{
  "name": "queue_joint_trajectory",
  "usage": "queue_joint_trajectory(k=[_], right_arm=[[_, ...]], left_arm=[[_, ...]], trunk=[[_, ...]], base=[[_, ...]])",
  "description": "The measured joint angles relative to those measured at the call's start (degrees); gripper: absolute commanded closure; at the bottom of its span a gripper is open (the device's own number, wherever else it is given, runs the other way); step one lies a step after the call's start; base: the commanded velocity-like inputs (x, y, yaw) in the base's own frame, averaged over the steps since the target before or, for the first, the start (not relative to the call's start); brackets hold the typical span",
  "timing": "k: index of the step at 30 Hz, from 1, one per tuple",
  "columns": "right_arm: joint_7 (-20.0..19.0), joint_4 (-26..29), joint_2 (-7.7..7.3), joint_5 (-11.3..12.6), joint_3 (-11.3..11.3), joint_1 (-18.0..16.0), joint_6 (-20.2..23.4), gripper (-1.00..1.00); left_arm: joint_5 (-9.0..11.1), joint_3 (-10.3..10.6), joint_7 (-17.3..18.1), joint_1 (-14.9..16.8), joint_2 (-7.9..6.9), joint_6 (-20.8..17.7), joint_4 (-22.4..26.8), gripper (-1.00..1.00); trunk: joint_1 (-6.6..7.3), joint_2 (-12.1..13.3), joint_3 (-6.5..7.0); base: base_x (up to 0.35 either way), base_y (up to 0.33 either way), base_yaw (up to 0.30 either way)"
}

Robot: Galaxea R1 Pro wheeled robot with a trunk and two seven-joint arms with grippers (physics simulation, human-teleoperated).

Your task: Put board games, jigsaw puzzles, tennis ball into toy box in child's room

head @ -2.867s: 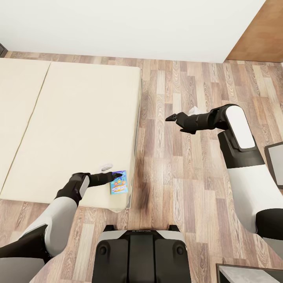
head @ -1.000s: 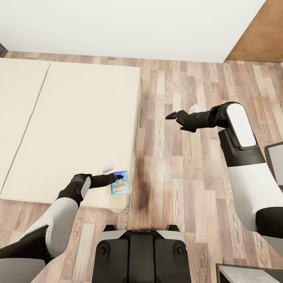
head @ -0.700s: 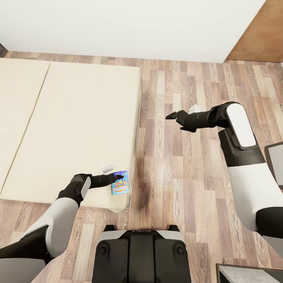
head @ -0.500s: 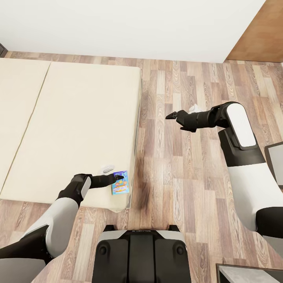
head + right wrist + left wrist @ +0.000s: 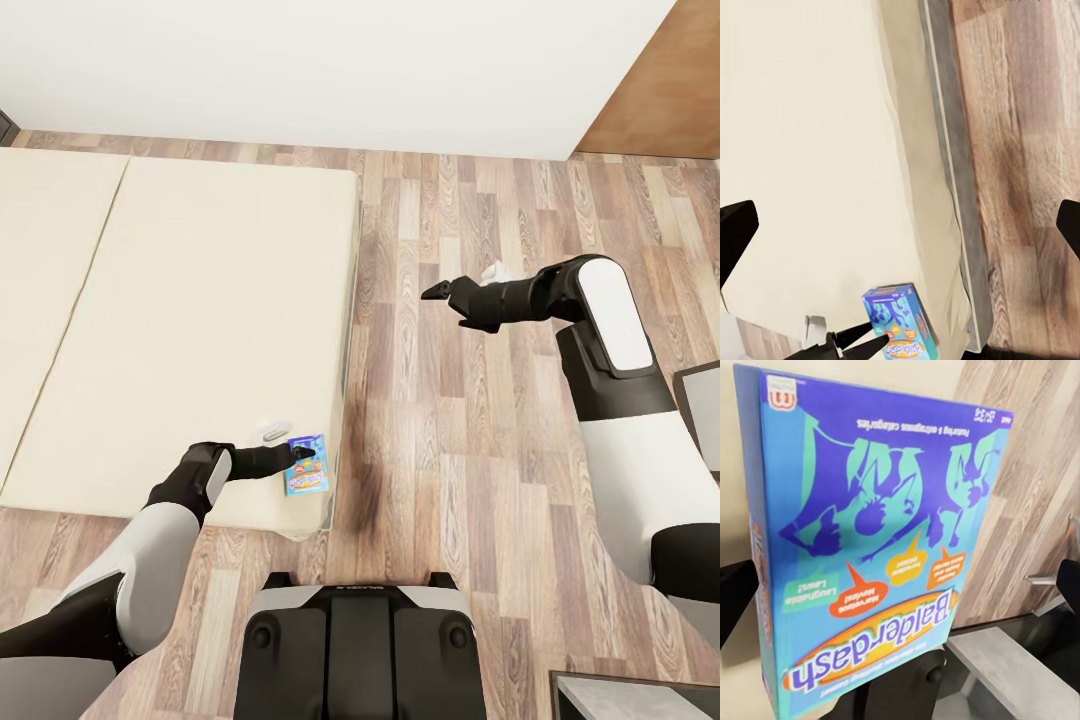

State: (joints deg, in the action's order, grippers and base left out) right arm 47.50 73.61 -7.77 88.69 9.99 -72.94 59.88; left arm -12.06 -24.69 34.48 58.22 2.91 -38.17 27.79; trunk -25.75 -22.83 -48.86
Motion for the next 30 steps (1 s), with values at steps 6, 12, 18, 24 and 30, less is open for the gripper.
queue_joint_trajectory(k=[6, 12, 18, 24, 30], right_arm=[[0.00, 0.00, 0.00, 0.00, 0.01, -0.07, -0.04, -1.00], [0.00, 0.00, 0.00, 0.00, 0.02, -0.12, -0.04, -1.00], [0.00, 0.00, 0.00, 0.00, 0.02, -0.20, -0.04, -1.00], [0.00, 0.00, 0.00, 0.00, 0.02, -0.22, -0.03, -1.00], [0.00, 0.00, 0.00, 0.00, 0.02, -0.22, -0.06, -1.00]], left_arm=[[0.01, 0.02, -0.01, 0.01, 0.02, -0.18, -0.02, -1.00], [0.01, 0.00, -0.02, 0.00, 0.01, -0.30, -0.10, -1.00], [0.00, 0.02, 0.00, 0.01, 0.00, -0.75, -0.11, -1.00], [0.09, 0.01, 0.06, -0.01, 0.00, -1.73, -0.11, -1.00], [0.28, -0.05, 0.18, 0.01, 0.00, -2.12, -0.11, -1.00]], trunk=[[0.00, 0.00, 0.00], [0.00, 0.00, 0.00], [0.00, 0.00, 0.00], [0.00, 0.00, 0.00], [0.00, 0.00, 0.00]], base=[[0.000, 0.000, 0.000], [0.000, 0.000, 0.000], [0.000, 0.000, 0.000], [0.000, 0.000, 0.000], [0.000, 0.000, 0.000]])
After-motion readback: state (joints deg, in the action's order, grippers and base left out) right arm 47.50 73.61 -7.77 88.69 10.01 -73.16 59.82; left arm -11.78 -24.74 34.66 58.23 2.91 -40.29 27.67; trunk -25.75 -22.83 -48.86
